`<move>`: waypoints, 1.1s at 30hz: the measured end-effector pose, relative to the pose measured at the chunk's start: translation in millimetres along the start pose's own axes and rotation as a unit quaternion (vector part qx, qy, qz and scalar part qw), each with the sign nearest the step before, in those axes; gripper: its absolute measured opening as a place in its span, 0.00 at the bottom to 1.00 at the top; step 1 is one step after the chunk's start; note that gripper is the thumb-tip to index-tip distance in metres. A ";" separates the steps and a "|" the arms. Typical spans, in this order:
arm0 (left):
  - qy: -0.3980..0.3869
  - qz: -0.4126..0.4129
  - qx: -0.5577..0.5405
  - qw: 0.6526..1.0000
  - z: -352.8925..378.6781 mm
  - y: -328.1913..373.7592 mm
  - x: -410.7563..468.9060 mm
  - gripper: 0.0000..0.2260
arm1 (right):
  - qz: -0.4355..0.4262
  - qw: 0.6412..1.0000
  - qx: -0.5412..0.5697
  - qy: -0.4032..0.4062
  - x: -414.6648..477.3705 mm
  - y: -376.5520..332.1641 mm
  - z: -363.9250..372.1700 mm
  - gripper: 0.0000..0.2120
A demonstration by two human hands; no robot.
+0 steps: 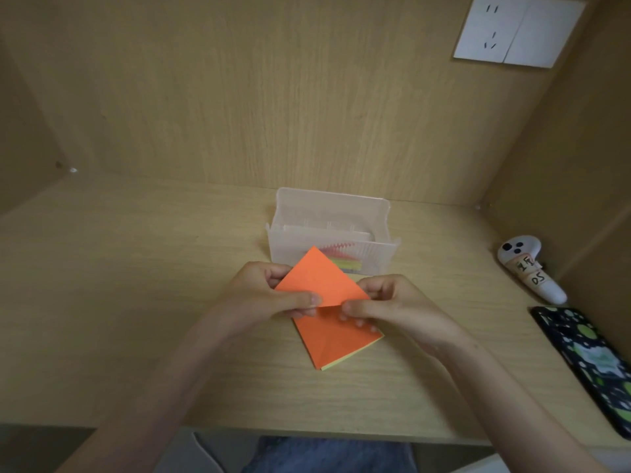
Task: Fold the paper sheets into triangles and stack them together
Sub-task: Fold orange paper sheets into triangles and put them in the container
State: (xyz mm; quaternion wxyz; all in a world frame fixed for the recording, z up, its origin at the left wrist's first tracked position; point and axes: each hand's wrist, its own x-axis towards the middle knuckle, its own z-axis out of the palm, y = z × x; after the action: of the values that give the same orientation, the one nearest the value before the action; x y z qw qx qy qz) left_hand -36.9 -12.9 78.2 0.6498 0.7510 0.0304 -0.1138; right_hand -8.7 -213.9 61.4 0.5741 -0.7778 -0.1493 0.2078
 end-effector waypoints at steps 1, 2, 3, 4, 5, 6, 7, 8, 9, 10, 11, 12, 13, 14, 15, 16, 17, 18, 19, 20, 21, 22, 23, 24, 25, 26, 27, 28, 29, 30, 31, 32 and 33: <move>0.000 0.001 -0.001 1.000 -0.7 -0.1 -0.2 0.06 | -0.004 1.000 -0.006 -0.004 0.7 0.0 0.8 0.05; 0.000 0.001 -0.002 1.000 -1.9 -0.3 -0.6 0.06 | -0.006 1.000 -0.002 -0.002 0.6 -0.8 0.8 0.07; 0.000 0.001 -0.003 1.000 -3.3 -0.6 -1.0 0.06 | -0.008 1.000 0.007 0.005 0.2 -0.7 -0.4 0.08; 0.000 0.000 -0.005 1.000 -4.6 -0.8 -1.4 0.06 | -0.010 1.000 0.017 0.010 -0.4 -0.1 -2.0 0.08; -0.001 -0.002 -0.006 1.000 -5.2 -1.2 -1.8 0.06 | -0.012 1.000 0.024 0.010 -1.1 0.6 -3.8 0.07; -0.002 -0.004 -0.005 1.000 -5.5 -1.3 -2.4 0.06 | -0.014 1.000 0.027 0.006 -2.2 1.0 -4.9 0.07; -0.003 -0.005 -0.005 1.000 -5.6 -1.5 -2.6 0.06 | -0.016 0.999 0.028 0.000 -2.9 1.7 -5.1 0.06; -0.004 -0.006 -0.004 1.000 -5.3 -1.6 -2.9 0.05 | -0.017 0.999 0.028 -0.004 -3.0 2.4 -4.2 0.05; -0.006 -0.005 -0.003 1.000 -4.8 -1.8 -2.6 0.05 | -0.017 0.999 0.030 -0.005 -3.0 2.7 -3.0 0.05; -0.008 -0.005 -0.002 1.000 -4.1 -1.7 -2.6 0.05 | -0.017 0.999 0.031 -0.002 -2.5 3.0 -2.0 0.05; -0.009 -0.004 -0.001 1.000 -3.4 -1.8 -2.4 0.05 | -0.018 0.999 0.029 0.003 -2.0 3.1 -1.4 0.06; -0.009 -0.004 -0.003 1.000 -2.7 -2.0 -2.2 0.05 | -0.019 0.999 0.027 0.009 -1.7 3.0 -1.8 0.06; -0.009 -0.003 -0.006 1.000 -2.4 -2.0 -2.1 0.05 | -0.018 0.999 0.025 0.014 -1.8 2.5 -2.7 0.06; -0.009 -0.003 -0.008 1.000 -2.5 -2.0 -2.5 0.05 | -0.018 0.999 0.025 0.019 -2.2 2.6 -4.1 0.07; -0.007 -0.002 -0.008 1.000 -2.8 -2.4 -2.8 0.05 | -0.018 0.999 0.023 0.025 -2.7 3.1 -5.9 0.07; -0.005 -0.002 -0.006 1.000 -3.5 -2.4 -3.0 0.05 | -0.018 0.999 0.021 0.033 -3.5 4.1 -8.0 0.07; -0.004 0.000 -0.002 1.000 -4.1 -2.5 -3.0 0.05 | -0.017 0.999 0.019 0.042 -4.7 4.5 -10.2 0.08; -0.004 0.001 0.000 1.000 -4.8 -2.6 -3.1 0.05 | -0.016 0.998 0.015 0.053 -5.4 5.6 -12.6 0.08; -0.004 0.001 -0.001 1.000 -4.9 -2.8 -3.0 0.05 | -0.014 0.998 0.009 0.061 -6.1 6.6 -14.7 0.08; -0.005 0.000 -0.002 1.000 -4.6 -3.0 -3.1 0.05 | -0.014 0.998 0.004 0.065 -6.3 7.6 -16.2 0.08; -0.005 -0.001 -0.002 1.000 -4.0 -3.9 -2.8 0.06 | -0.010 0.998 0.000 0.065 -6.7 7.6 -16.6 0.08; -0.006 -0.002 -0.001 1.000 -3.1 -4.5 -2.5 0.06 | -0.009 0.998 -0.002 0.065 -6.5 8.5 -17.1 0.07; -0.006 -0.003 0.002 1.000 -2.1 -5.1 -2.4 0.06 | -0.008 0.998 -0.005 0.065 -6.4 9.3 -16.9 0.07; -0.005 -0.004 0.005 1.000 -1.9 -5.7 -2.0 0.06 | -0.008 0.998 -0.007 0.066 -6.4 10.5 -17.3 0.07; -0.002 -0.003 0.006 1.000 -2.5 -6.5 -1.4 0.06 | -0.006 0.998 -0.011 0.068 -7.3 10.3 -17.6 0.07; 0.001 -0.003 0.003 1.000 -3.8 -6.7 -1.1 0.06 | -0.006 0.997 -0.017 0.075 -8.1 11.7 -19.2 0.08; 0.006 -0.003 -0.002 1.000 -5.8 -7.1 -0.7 0.06 | -0.008 0.996 -0.021 0.084 -8.5 12.8 -20.5 0.08; 0.011 -0.003 -0.006 1.000 -8.0 -7.5 -0.3 0.06 | -0.012 0.995 -0.018 0.095 -8.4 14.1 -22.3 0.08; 0.013 -0.001 -0.007 1.000 -9.4 -7.7 -0.4 0.06 | -0.017 0.994 -0.005 0.105 -8.3 13.2 -22.6 0.07; 0.012 0.001 -0.006 1.000 -9.5 -7.4 -0.9 0.06 | -0.023 0.994 0.016 0.107 -7.4 12.2 -22.1 0.04; 0.007 0.003 -0.004 1.000 -8.6 -7.4 -0.8 0.06 | -0.027 0.994 0.035 0.099 -6.5 9.2 -19.7 0.02; 0.001 0.006 -0.001 1.000 -6.6 -7.3 -1.0 0.06 | -0.029 0.996 0.043 0.079 -4.7 6.9 -16.5 0.06; -0.006 0.010 0.004 1.000 -4.0 -7.2 -0.7 0.06 | -0.024 0.998 0.038 0.051 -3.6 2.7 -11.7 0.10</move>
State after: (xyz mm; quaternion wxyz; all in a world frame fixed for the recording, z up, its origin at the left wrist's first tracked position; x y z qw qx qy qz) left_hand -38.4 -7.8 72.0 0.6479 0.7533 0.0182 -0.1117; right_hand -6.0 -226.2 62.4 0.6146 -0.7616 -0.1300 0.1594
